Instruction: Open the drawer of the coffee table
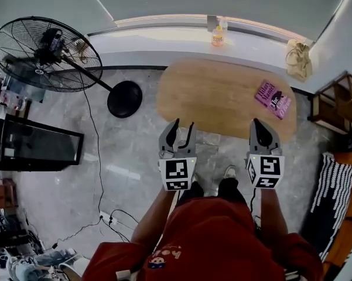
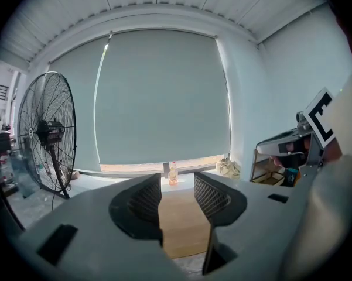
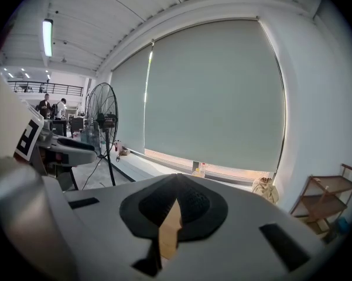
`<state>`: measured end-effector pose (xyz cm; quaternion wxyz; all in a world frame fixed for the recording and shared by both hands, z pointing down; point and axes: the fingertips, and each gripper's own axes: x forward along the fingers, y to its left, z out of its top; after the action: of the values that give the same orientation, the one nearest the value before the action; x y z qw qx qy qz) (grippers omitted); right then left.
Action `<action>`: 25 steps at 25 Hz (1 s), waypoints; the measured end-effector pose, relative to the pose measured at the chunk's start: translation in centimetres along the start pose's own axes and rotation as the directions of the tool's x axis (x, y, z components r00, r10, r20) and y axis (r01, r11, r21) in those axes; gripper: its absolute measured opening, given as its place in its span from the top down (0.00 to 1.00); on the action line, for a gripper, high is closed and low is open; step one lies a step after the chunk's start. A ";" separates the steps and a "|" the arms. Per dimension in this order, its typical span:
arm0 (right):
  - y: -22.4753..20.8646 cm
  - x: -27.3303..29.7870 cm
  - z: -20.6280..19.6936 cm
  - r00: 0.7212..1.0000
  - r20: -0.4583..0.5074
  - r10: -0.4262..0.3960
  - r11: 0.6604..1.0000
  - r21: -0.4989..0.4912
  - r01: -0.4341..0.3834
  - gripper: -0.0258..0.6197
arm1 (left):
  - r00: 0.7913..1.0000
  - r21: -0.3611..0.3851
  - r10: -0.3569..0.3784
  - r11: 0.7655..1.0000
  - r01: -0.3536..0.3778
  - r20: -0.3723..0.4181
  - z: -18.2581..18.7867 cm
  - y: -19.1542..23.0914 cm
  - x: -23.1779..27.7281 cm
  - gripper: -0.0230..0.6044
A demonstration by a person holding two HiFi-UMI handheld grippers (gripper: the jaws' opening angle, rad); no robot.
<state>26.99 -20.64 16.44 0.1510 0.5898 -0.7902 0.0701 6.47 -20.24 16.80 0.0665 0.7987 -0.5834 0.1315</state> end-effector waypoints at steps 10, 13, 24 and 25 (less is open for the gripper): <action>-3.6 0.5 -1.2 0.998 -0.009 0.058 0.998 0.010 -0.058 0.96 | 0.999 0.010 0.045 0.999 -0.045 -0.028 0.0 -3.6 1.7 0.69; -4.6 0.7 -1.9 0.997 -0.016 0.080 0.997 0.016 -0.079 0.96 | 0.997 0.018 0.064 0.998 -0.063 -0.043 -0.6 -4.7 2.3 0.69; -4.1 3.3 -6.0 0.968 -0.049 0.246 0.969 -0.006 -0.246 0.96 | 0.978 -0.018 0.181 0.983 -0.184 -0.099 -5.5 -6.8 3.6 0.69; -3.8 3.6 -6.5 0.963 -0.054 0.263 0.965 -0.009 -0.264 0.96 | 0.975 -0.022 0.193 0.980 -0.196 -0.107 -6.2 -6.9 3.6 0.69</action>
<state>30.73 -23.12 23.48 0.1655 0.4764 -0.8579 0.0985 13.19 -19.82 24.07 0.0967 0.7286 -0.6566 0.1693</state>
